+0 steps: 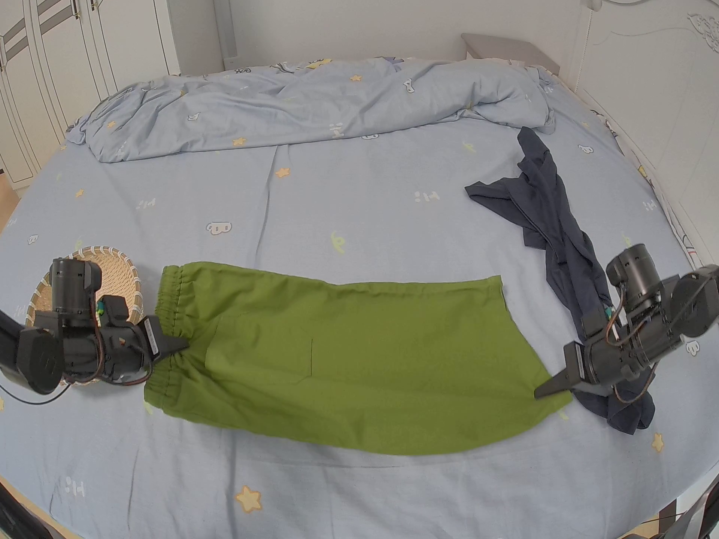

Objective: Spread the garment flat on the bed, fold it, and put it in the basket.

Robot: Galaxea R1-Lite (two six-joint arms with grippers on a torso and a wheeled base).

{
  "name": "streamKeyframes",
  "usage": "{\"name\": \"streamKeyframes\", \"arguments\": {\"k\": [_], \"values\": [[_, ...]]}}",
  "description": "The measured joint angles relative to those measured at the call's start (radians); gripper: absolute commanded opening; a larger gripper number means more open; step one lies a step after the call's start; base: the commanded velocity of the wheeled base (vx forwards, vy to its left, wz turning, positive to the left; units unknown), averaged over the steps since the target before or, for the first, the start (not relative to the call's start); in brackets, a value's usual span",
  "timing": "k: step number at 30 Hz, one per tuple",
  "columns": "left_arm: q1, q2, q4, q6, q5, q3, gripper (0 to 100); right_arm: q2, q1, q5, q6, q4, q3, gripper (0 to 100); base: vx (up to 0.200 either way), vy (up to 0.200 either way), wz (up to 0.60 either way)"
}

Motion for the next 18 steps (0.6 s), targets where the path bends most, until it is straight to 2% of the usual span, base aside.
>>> {"name": "streamKeyframes", "arguments": {"k": [9,15,16,18], "values": [[0.003,-0.143,-0.002,0.072,0.001,0.254,0,-0.127,0.079,-0.027,0.026,-0.126,0.284,0,0.000,0.000,0.00],[0.006,-0.192,-0.005,0.088,0.000,0.322,0,-0.169,0.113,-0.037,0.040,-0.198,0.380,0,0.000,0.000,0.00],[0.006,-0.195,-0.004,0.089,-0.001,0.327,0,-0.171,0.115,-0.037,0.040,-0.211,0.390,100,0.000,0.000,0.00],[0.006,-0.198,-0.005,0.089,-0.001,0.331,0,-0.173,0.121,-0.037,0.040,-0.228,0.405,100,0.000,0.000,0.00]]}}
